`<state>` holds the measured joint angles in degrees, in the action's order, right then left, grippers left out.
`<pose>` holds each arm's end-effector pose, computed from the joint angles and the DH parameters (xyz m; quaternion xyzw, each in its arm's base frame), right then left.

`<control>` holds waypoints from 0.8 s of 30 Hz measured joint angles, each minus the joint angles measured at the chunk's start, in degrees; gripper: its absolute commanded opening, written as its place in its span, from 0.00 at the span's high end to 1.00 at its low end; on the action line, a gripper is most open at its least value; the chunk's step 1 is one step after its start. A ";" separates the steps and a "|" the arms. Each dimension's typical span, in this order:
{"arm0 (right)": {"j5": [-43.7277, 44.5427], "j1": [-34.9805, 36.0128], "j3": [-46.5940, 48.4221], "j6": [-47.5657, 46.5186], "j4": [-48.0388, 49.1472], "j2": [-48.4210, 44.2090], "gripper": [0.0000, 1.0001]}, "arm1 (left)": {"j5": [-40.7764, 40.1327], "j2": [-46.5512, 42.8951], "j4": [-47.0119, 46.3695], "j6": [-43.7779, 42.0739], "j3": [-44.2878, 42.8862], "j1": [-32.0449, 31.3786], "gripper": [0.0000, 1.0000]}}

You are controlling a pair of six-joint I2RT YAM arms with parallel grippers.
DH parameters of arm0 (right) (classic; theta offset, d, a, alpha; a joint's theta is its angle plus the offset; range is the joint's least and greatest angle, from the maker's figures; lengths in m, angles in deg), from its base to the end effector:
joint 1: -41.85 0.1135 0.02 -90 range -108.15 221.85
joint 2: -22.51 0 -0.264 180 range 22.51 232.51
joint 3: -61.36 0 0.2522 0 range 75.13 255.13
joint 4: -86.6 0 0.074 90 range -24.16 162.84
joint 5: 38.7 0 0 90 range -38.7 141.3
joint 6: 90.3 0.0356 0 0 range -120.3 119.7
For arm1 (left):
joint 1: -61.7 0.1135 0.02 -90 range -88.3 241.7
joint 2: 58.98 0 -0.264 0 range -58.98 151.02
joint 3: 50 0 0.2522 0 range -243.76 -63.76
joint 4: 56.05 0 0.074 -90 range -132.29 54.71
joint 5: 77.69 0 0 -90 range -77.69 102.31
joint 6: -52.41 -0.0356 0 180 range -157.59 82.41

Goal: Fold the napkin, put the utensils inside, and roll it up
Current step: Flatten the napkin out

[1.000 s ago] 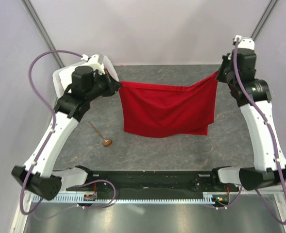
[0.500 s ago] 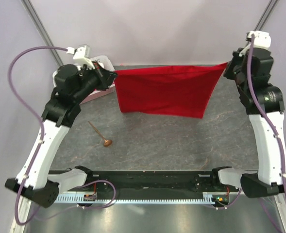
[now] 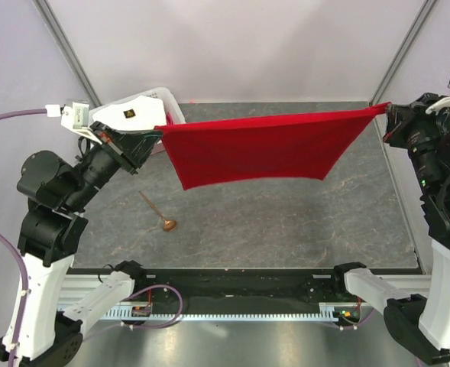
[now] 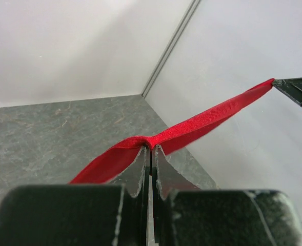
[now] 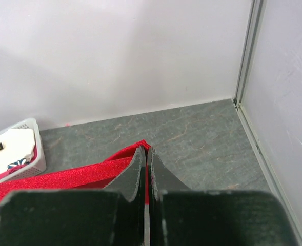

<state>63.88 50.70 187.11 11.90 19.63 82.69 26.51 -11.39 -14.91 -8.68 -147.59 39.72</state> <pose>0.1017 0.0080 0.5695 0.0973 0.7088 0.0497 0.6969 0.0999 -0.0497 0.5183 0.0547 0.6499 -0.3965 0.6461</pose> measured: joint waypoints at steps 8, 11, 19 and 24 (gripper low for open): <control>4.72 -0.59 -11.80 -1.25 7.52 10.03 1.00 | 2.54 17.27 -1.68 -0.07 -0.50 3.93 0.98; 5.14 -2.19 -15.72 -1.55 12.04 22.21 1.00 | 3.17 30.49 -3.54 -0.15 -0.83 6.23 0.98; 3.54 -6.29 -6.21 -1.97 16.37 53.66 1.00 | 4.55 66.42 -2.21 -0.20 -17.40 9.44 0.98; 3.78 -7.17 8.83 -2.58 19.96 69.11 1.00 | 7.34 81.15 -3.48 -0.15 -35.76 9.68 0.98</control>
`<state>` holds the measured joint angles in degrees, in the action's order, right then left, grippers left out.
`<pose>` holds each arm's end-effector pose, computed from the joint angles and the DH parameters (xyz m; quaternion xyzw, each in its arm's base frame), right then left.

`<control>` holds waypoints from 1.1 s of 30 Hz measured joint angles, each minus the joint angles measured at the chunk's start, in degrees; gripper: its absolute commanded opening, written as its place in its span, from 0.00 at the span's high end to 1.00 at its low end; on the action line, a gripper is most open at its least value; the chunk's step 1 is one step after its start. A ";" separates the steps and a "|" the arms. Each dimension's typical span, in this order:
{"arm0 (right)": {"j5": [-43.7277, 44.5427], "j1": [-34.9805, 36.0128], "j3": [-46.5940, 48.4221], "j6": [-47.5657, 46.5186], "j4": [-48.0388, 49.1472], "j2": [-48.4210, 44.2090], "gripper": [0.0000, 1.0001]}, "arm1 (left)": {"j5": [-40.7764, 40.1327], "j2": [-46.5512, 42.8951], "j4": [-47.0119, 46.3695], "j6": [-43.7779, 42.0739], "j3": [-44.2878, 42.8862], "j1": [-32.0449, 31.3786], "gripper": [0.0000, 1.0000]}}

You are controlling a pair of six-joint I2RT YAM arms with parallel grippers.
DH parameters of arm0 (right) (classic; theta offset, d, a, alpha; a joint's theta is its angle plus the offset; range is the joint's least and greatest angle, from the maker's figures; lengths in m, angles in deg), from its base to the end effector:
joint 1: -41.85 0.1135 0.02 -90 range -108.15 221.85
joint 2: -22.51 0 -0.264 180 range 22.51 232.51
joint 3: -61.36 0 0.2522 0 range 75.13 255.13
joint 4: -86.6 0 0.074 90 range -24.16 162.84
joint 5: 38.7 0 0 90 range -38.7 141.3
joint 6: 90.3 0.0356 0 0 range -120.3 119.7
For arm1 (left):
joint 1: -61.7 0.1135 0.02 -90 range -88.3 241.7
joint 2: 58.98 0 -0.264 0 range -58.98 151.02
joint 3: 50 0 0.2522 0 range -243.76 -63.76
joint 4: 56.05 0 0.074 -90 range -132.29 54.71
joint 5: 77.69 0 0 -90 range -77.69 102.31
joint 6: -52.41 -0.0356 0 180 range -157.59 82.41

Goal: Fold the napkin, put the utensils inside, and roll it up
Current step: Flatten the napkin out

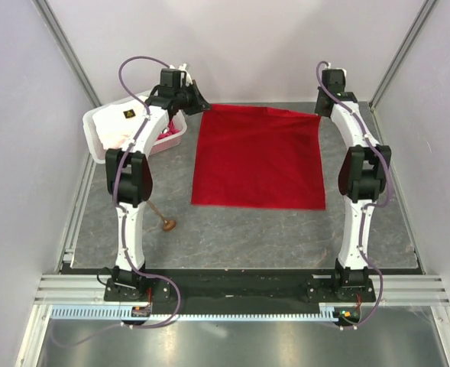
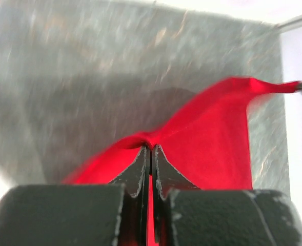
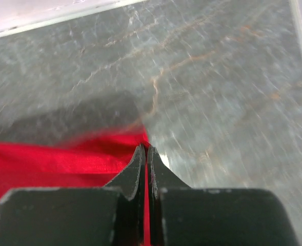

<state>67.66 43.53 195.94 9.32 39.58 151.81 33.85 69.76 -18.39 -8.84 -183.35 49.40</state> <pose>0.5191 0.0052 0.2690 0.1206 0.8971 -0.0894 0.4155 0.5115 -0.1249 0.2813 -0.0354 0.8674 -0.3181 0.3811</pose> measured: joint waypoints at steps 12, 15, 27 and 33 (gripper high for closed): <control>-0.46 -1.25 4.04 -0.44 2.95 10.16 1.00 | 1.42 8.66 -0.74 0.00 -7.87 -0.04 0.98; -0.70 -1.42 0.02 0.07 5.40 7.82 1.00 | 1.60 8.33 -2.08 0.00 -6.80 -0.04 0.98; -2.29 -0.72 -34.86 2.60 9.16 -36.63 1.00 | -0.46 -28.96 -10.60 0.09 33.66 -0.42 0.98; -1.97 0.26 -37.09 2.51 8.57 -65.75 1.00 | -1.99 -59.87 -11.93 0.07 44.35 -2.01 0.98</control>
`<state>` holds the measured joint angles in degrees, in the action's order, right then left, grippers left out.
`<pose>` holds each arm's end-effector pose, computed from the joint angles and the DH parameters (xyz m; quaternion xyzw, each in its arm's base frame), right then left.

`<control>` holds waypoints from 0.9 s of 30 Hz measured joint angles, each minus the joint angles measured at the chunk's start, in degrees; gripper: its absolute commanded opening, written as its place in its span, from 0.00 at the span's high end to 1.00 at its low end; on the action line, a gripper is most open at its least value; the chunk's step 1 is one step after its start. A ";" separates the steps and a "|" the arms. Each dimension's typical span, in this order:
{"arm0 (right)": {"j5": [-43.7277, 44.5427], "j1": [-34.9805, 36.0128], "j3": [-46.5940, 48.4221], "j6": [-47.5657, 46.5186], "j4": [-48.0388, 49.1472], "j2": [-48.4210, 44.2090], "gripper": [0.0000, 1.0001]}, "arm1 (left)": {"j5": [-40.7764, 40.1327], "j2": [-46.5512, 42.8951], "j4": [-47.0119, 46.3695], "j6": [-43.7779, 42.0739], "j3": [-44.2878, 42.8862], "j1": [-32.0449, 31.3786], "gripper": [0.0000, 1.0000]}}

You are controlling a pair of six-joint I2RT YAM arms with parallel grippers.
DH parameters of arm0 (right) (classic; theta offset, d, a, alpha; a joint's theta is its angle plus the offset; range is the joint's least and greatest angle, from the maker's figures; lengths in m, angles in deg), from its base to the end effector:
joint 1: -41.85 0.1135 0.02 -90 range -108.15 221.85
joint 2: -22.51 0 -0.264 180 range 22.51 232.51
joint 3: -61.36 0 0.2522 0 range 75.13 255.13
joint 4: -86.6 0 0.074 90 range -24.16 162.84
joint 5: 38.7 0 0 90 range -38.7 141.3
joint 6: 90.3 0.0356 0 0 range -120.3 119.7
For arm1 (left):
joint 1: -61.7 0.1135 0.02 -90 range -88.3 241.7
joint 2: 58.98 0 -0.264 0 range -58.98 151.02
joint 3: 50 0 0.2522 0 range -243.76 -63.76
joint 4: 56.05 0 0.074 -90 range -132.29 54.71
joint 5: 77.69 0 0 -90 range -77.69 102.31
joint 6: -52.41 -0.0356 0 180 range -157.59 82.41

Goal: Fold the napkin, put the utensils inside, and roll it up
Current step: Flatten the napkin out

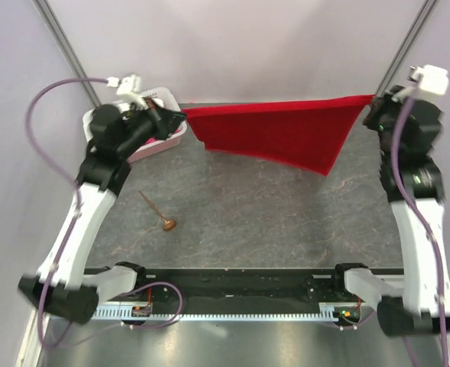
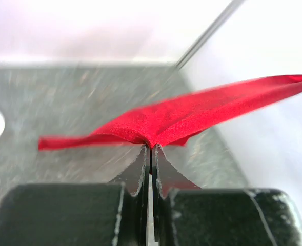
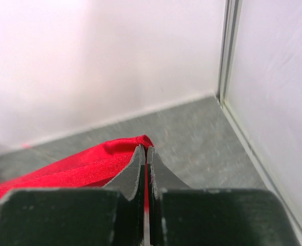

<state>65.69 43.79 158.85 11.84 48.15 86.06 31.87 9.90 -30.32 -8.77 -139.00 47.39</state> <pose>0.2200 -0.0014 0.4821 0.1494 0.7182 -0.0088 0.6796 0.2574 -0.0780 0.4360 0.0210 0.7387 -0.3603 0.5693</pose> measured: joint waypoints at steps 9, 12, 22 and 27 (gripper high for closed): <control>-4.50 1.07 14.82 0.31 -11.28 -13.11 1.00 | 2.86 -19.67 8.57 0.35 -5.46 -0.94 0.98; -4.00 1.05 16.20 0.26 -12.33 -12.04 1.00 | 3.63 -17.97 9.29 1.16 -7.26 -0.94 0.98; 2.47 -0.13 6.95 -1.77 -3.50 11.91 1.00 | 2.78 9.66 6.82 1.40 -7.87 0.52 0.98; 2.10 -1.09 6.54 -2.40 2.32 34.03 1.00 | 1.97 32.68 6.75 1.33 -14.91 1.62 0.78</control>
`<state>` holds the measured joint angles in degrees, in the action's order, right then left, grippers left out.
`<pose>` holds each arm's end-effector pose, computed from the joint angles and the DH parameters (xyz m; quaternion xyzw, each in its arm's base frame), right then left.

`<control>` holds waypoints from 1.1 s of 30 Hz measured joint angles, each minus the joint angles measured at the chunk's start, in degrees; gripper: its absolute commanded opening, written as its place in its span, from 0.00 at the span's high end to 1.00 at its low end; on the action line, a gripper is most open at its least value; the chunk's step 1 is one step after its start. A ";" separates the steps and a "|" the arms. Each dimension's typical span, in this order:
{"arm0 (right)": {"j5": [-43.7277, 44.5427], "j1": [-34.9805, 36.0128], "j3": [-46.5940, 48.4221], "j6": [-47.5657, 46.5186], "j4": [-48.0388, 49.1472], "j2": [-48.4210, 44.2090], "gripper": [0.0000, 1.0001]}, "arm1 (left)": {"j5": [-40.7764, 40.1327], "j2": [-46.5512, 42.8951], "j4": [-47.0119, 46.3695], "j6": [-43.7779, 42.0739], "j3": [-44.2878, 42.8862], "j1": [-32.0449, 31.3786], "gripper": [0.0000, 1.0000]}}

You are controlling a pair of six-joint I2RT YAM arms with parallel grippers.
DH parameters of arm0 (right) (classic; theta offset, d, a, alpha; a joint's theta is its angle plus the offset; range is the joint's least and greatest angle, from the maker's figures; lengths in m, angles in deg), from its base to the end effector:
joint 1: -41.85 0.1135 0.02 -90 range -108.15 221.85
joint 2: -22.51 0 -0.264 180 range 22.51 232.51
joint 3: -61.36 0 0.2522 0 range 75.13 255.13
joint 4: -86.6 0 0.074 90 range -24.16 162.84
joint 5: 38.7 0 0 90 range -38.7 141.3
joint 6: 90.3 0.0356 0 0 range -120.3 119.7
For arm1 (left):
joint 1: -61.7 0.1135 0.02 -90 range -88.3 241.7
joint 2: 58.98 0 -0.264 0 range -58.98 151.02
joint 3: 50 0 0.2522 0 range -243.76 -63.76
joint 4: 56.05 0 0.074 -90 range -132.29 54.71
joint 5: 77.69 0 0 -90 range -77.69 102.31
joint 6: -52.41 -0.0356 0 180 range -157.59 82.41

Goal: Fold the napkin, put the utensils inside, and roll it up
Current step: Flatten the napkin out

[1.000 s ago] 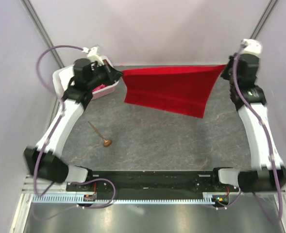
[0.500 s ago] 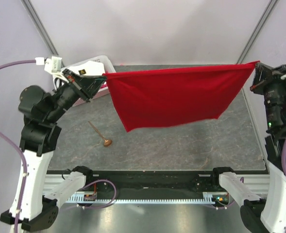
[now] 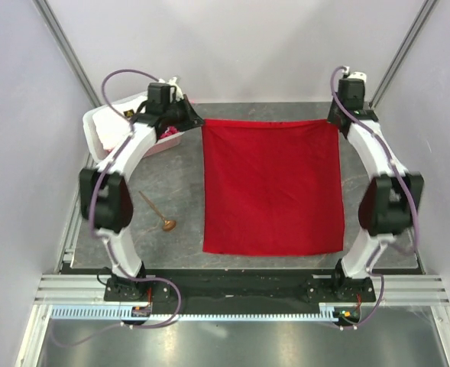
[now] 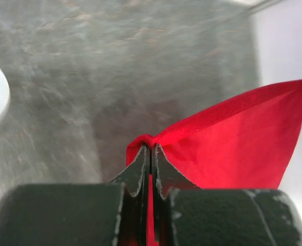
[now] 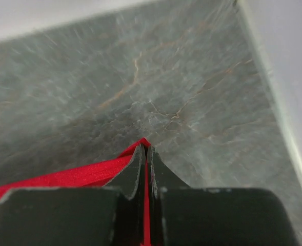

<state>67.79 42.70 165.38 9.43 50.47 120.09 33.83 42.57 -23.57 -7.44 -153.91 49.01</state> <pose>0.3995 -0.0042 0.3499 0.1381 0.8476 -0.0776 0.5065 0.4044 -0.1045 0.3288 -0.0371 0.8556 -0.3297 0.3974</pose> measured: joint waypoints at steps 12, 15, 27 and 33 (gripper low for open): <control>-8.59 -0.39 14.34 -1.77 -0.24 29.35 0.21 | 4.55 21.44 1.22 -0.92 -19.10 0.26 0.12; -10.29 -0.33 11.39 -1.86 0.59 25.46 0.21 | 4.61 18.49 1.22 -1.03 -18.45 0.13 0.12; -14.23 11.82 -14.69 0.61 3.13 -5.62 0.31 | 1.60 -9.79 6.78 -3.96 -1.75 0.90 0.15; -14.53 32.35 -22.62 3.08 3.13 -9.09 0.39 | -5.01 -28.13 11.72 -8.70 18.05 3.50 0.19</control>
<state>53.25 75.04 142.76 12.52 53.59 111.00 28.83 14.44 -11.85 -16.14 -135.85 52.51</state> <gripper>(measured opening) 0.636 0.828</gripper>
